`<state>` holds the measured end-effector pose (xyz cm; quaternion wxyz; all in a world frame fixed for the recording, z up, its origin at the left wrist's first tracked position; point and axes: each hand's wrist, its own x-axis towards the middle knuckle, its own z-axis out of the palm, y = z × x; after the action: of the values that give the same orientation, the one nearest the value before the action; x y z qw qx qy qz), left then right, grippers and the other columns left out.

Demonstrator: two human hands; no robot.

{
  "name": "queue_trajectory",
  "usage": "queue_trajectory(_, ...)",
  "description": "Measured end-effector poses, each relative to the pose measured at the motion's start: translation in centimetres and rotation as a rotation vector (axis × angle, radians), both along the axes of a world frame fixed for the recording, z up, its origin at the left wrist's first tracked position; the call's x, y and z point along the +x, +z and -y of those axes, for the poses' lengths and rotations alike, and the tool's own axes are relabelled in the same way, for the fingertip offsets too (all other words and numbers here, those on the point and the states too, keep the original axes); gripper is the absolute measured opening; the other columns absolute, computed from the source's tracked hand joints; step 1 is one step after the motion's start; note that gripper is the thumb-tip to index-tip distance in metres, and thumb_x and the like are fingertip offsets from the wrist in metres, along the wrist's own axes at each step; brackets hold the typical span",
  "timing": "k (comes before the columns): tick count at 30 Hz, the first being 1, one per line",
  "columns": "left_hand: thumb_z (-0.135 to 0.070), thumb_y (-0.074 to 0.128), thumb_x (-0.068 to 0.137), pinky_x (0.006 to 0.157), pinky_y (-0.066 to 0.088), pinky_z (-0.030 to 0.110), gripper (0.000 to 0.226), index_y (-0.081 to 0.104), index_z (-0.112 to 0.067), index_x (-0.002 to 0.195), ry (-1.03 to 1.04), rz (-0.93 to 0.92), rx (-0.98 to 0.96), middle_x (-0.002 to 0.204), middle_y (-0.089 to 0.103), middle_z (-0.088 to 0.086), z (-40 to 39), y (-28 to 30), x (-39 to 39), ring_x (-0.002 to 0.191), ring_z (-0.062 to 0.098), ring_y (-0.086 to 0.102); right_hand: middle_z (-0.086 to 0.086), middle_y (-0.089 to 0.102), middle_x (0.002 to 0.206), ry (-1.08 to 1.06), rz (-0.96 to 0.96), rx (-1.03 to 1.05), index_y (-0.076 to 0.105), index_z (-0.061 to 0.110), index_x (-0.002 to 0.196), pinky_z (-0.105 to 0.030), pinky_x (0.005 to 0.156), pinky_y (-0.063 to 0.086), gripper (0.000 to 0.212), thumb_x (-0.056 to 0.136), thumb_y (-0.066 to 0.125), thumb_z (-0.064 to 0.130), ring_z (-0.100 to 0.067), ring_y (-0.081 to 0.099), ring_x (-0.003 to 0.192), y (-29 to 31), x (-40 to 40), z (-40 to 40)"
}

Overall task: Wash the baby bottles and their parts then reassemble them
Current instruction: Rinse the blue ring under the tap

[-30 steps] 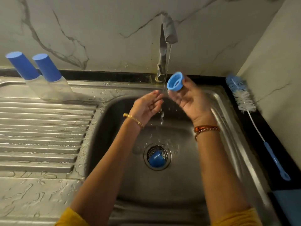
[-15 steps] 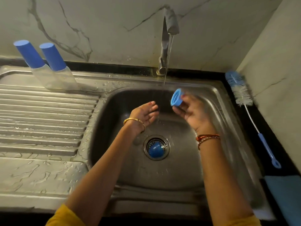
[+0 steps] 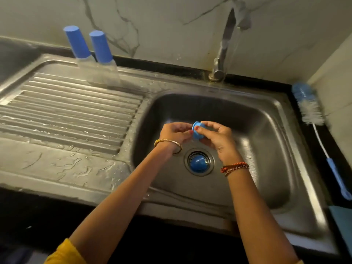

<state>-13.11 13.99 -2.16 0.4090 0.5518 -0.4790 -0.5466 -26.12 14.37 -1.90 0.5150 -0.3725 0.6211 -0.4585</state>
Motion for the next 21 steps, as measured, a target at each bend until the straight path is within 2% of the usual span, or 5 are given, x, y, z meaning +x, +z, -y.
queue_trajectory(5, 0.009, 0.061, 0.08, 0.06, 0.053, 0.018, 0.019, 0.066, 0.0, 0.097, 0.23, -0.12, 0.01, 0.059, 0.064, -0.006, -1.1, 1.2, 5.4, 0.058, 0.007, 0.06, -0.009, 0.065, 0.109, 0.077, 0.053, -0.039, 0.065, 0.009, 0.108, -0.027, 0.079, 0.055, 0.023, 0.086, 0.063, 0.015, -0.021, 0.061, 0.104, 2.1, 6.0, -0.7)
queue_trajectory(8, 0.014, 0.059, 0.078, 0.053, 0.052, 0.016, 0.024, 0.064, 0.002, 0.098, 0.339, -0.2, -0.023, 0.058, 0.063, -0.005, -2.5, 2.6, 10.4, 0.051, 0.006, 0.059, -0.002, 0.066, 0.095, 0.134, 0.052, -0.084, 0.064, 0.008, 0.11, -0.022, 0.075, 0.054, 0.022, 0.09, 0.057, 0.008, -0.012, 0.062, 0.093, 3.2, 10.4, -1.3)
queue_trajectory(13, 0.013, 0.061, 0.078, 0.058, 0.054, 0.02, 0.024, 0.064, -0.01, 0.072, 0.371, -0.163, -0.106, 0.052, 0.065, -0.008, -6.5, 4.4, 19.6, 0.05, 0.004, 0.061, -0.003, 0.068, 0.094, 0.358, -0.066, -0.201, 0.061, 0.007, 0.115, -0.019, 0.072, 0.053, 0.045, 0.072, 0.076, 0.008, -0.011, 0.065, 0.085, 3.4, 19.1, -3.3)
queue_trajectory(16, 0.015, 0.055, 0.081, 0.058, 0.055, 0.019, 0.019, 0.066, -0.001, 0.081, 0.38, -0.122, -0.077, 0.051, 0.064, -0.008, -8.0, 4.4, 25.7, 0.049, 0.003, 0.061, -0.003, 0.066, 0.102, 0.433, -0.276, -0.29, 0.062, 0.01, 0.115, -0.018, 0.073, 0.053, 0.057, 0.062, 0.083, 0.008, -0.013, 0.066, 0.084, 3.2, 24.9, -4.6)
queue_trajectory(21, 0.009, 0.053, 0.083, 0.057, 0.051, 0.012, 0.028, 0.067, -0.001, 0.104, 0.486, 0.19, -0.066, 0.051, 0.062, -0.015, -10.0, 2.8, 35.4, 0.047, -0.004, 0.057, -0.004, 0.068, 0.103, 0.534, -0.5, -0.365, 0.064, 0.011, 0.114, -0.026, 0.079, 0.053, 0.055, 0.063, 0.084, 0.018, -0.01, 0.063, 0.082, 2.7, 34.4, -5.7)
